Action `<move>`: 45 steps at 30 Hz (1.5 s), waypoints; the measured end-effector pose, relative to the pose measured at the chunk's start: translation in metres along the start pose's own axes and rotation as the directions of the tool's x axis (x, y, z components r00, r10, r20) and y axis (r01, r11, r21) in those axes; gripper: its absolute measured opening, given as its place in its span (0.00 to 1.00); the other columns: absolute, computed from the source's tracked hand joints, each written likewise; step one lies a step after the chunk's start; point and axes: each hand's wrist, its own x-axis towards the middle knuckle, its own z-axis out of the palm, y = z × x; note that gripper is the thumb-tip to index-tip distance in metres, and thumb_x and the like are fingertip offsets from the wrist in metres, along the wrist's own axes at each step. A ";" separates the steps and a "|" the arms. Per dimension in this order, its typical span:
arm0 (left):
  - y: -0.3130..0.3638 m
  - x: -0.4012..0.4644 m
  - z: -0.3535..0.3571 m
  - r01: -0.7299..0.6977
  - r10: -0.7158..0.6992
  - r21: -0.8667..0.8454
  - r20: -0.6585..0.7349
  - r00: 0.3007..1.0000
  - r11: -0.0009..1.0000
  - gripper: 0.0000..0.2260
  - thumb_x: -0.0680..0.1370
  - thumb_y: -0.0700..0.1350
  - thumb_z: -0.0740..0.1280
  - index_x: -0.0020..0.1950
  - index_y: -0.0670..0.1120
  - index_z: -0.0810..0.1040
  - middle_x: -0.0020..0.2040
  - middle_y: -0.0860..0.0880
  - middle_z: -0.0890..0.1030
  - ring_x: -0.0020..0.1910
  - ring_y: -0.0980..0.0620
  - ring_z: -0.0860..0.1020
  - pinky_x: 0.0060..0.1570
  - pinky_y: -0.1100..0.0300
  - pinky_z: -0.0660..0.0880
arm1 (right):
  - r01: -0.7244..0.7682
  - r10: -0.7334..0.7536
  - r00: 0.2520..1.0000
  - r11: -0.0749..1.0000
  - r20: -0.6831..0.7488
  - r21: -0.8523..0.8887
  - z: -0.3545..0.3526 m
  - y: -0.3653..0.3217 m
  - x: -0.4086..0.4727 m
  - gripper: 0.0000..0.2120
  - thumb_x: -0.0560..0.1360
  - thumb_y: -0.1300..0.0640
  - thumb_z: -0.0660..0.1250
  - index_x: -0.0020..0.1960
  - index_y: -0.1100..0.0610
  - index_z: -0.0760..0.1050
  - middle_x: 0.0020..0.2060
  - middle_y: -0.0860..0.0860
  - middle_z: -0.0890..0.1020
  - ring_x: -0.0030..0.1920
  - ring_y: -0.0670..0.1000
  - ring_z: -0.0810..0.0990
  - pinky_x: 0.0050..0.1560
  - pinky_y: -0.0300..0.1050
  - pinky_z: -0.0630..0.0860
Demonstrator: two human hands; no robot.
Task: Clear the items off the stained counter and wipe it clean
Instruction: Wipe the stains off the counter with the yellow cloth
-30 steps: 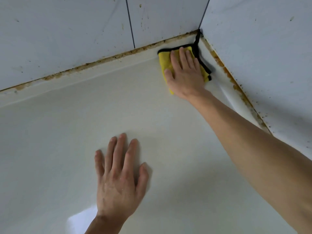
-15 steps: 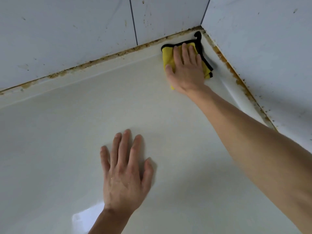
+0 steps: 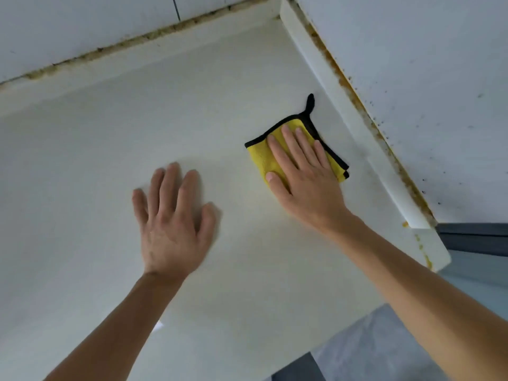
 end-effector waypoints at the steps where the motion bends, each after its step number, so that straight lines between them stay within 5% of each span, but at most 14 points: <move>1: 0.000 0.000 0.001 -0.003 0.003 0.001 -0.008 1.000 1.000 0.25 0.81 0.55 0.64 0.75 0.46 0.72 0.79 0.42 0.68 0.80 0.39 0.64 0.76 0.35 0.59 | -0.036 0.036 0.999 0.999 0.001 0.009 0.001 0.004 -0.023 0.31 0.85 0.41 0.50 0.85 0.49 0.53 0.85 0.51 0.52 0.85 0.52 0.47 0.83 0.57 0.48; 7: -0.003 -0.001 0.008 -0.021 0.021 -0.004 -0.036 0.999 1.000 0.24 0.81 0.57 0.61 0.75 0.48 0.69 0.79 0.45 0.67 0.80 0.42 0.62 0.76 0.37 0.58 | -0.075 0.078 0.995 0.996 0.055 -0.049 -0.001 0.054 -0.138 0.31 0.86 0.39 0.47 0.86 0.49 0.49 0.86 0.50 0.48 0.85 0.52 0.46 0.83 0.59 0.50; 13: -0.001 0.001 0.004 -0.031 0.031 0.000 -0.037 0.999 1.000 0.23 0.80 0.58 0.58 0.72 0.48 0.70 0.77 0.45 0.67 0.78 0.41 0.64 0.74 0.38 0.59 | -0.430 0.432 0.901 0.902 -0.030 0.044 0.006 0.025 -0.110 0.31 0.86 0.42 0.48 0.86 0.50 0.48 0.85 0.53 0.48 0.85 0.53 0.43 0.84 0.58 0.43; 18: 0.003 -0.002 -0.002 -0.018 0.019 -0.044 0.022 1.000 0.999 0.25 0.81 0.57 0.59 0.75 0.48 0.67 0.79 0.44 0.64 0.80 0.40 0.61 0.75 0.35 0.56 | -0.149 0.149 0.989 0.989 -0.013 -0.016 0.010 0.027 -0.182 0.31 0.86 0.40 0.48 0.86 0.50 0.50 0.85 0.51 0.49 0.85 0.52 0.46 0.83 0.58 0.51; 24: 0.027 -0.011 -0.019 0.009 0.001 -0.077 0.134 0.991 0.997 0.24 0.82 0.56 0.57 0.75 0.47 0.67 0.79 0.41 0.64 0.79 0.38 0.61 0.73 0.35 0.60 | -0.344 0.344 0.939 0.939 0.010 -0.010 0.001 0.067 -0.189 0.31 0.86 0.40 0.46 0.86 0.50 0.49 0.85 0.51 0.48 0.85 0.52 0.46 0.83 0.59 0.49; 28: 0.081 -0.045 -0.021 -0.089 0.118 -0.136 0.227 0.967 0.987 0.24 0.83 0.57 0.58 0.79 0.51 0.67 0.82 0.44 0.63 0.82 0.36 0.59 0.77 0.30 0.57 | -0.482 0.484 0.873 0.875 -0.054 0.044 0.004 0.039 -0.150 0.31 0.85 0.42 0.48 0.86 0.51 0.50 0.85 0.53 0.50 0.85 0.53 0.48 0.83 0.57 0.46; 35: 0.132 -0.078 0.001 -0.305 0.327 -0.119 0.312 0.892 0.945 0.27 0.84 0.58 0.54 0.82 0.51 0.64 0.85 0.43 0.58 0.85 0.39 0.53 0.79 0.30 0.50 | -0.235 0.234 0.970 0.972 -0.064 -0.008 0.008 0.063 -0.206 0.30 0.86 0.40 0.50 0.85 0.49 0.52 0.85 0.50 0.52 0.85 0.51 0.47 0.83 0.56 0.50; 41: 0.127 -0.082 0.018 -0.339 0.343 -0.060 0.239 0.908 0.939 0.28 0.83 0.58 0.55 0.82 0.52 0.63 0.85 0.44 0.57 0.86 0.40 0.52 0.80 0.32 0.49 | -0.248 0.247 0.969 0.965 -0.022 -0.088 -0.007 0.121 -0.236 0.29 0.86 0.39 0.49 0.85 0.47 0.55 0.85 0.48 0.55 0.84 0.50 0.52 0.83 0.56 0.52; 45: 0.126 -0.083 0.020 -0.337 0.339 -0.048 0.224 0.914 0.940 0.28 0.83 0.58 0.55 0.82 0.52 0.63 0.85 0.44 0.57 0.86 0.40 0.52 0.81 0.33 0.47 | -0.365 0.363 0.930 0.931 -0.050 -0.025 0.000 0.093 -0.231 0.30 0.86 0.42 0.49 0.85 0.49 0.52 0.85 0.50 0.50 0.85 0.51 0.46 0.83 0.59 0.48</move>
